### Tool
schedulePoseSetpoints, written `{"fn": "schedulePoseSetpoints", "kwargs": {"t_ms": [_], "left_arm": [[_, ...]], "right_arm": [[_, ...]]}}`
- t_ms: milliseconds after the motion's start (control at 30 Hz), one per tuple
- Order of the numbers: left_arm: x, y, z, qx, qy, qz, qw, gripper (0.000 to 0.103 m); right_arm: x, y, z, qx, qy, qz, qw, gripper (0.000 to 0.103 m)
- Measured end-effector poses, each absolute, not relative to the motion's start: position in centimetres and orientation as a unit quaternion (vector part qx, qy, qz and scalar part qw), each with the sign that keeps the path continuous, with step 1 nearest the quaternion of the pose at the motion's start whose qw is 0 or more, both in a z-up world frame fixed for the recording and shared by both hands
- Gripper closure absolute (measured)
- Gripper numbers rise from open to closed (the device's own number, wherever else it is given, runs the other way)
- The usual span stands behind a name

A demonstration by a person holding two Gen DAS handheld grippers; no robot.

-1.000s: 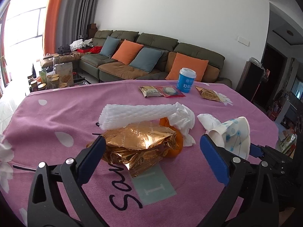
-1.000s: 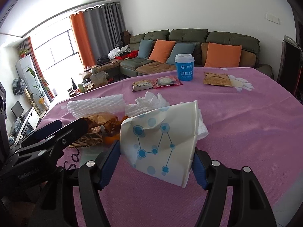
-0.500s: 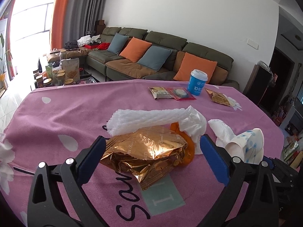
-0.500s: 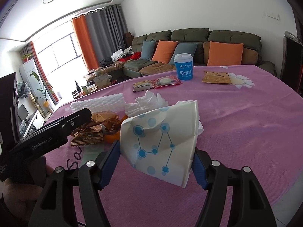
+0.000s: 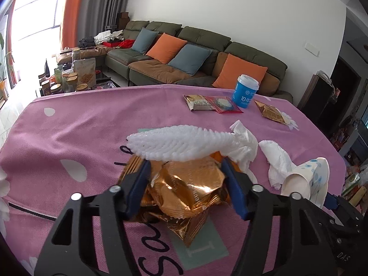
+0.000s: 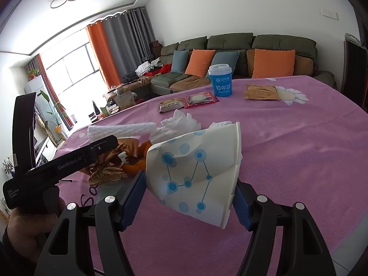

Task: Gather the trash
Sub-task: 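Grasp the gold foil bag with the left gripper while the right holds the cup, then carry the foil bag and paper cup with both grippers over the teal bin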

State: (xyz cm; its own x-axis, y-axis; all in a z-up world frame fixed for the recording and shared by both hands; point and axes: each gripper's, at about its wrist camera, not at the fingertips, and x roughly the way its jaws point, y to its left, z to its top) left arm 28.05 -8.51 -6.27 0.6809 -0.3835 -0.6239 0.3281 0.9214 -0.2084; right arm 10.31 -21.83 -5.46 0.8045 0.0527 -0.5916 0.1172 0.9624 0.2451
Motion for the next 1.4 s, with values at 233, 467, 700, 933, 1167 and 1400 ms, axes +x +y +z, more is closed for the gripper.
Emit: {"fn": "schedulePoseSetpoints", "kwargs": {"t_ms": [233, 467, 700, 933, 1167, 1400], "left_arm": [[28.3, -8.7, -6.5, -0.052, 0.364, -0.208, 0.906, 0.066], [28.2, -8.9, -6.3, -0.062, 0.366, -0.219, 0.902, 0.081], [27.2, -7.9, -4.9, -0.082, 0.346, -0.226, 0.907, 0.086], [25.4, -6.8, -2.9, -0.087, 0.335, -0.247, 0.905, 0.086], [25.5, -4.4, -3.4, -0.174, 0.372, -0.286, 0.866, 0.086], [23.8, -3.5, -2.6, -0.175, 0.362, -0.294, 0.867, 0.086]], "right_arm": [[10.0, -22.0, -5.2, 0.138, 0.306, -0.016, 0.942, 0.036], [9.8, -21.8, -5.1, 0.137, 0.302, -0.014, 0.943, 0.036], [9.7, -21.8, -5.0, 0.136, 0.300, -0.013, 0.944, 0.036], [9.5, -21.3, -4.6, 0.132, 0.296, -0.006, 0.946, 0.036], [9.3, -20.8, -4.1, 0.127, 0.289, -0.002, 0.949, 0.036], [8.8, -20.4, -3.4, 0.120, 0.283, -0.004, 0.952, 0.036]]}}
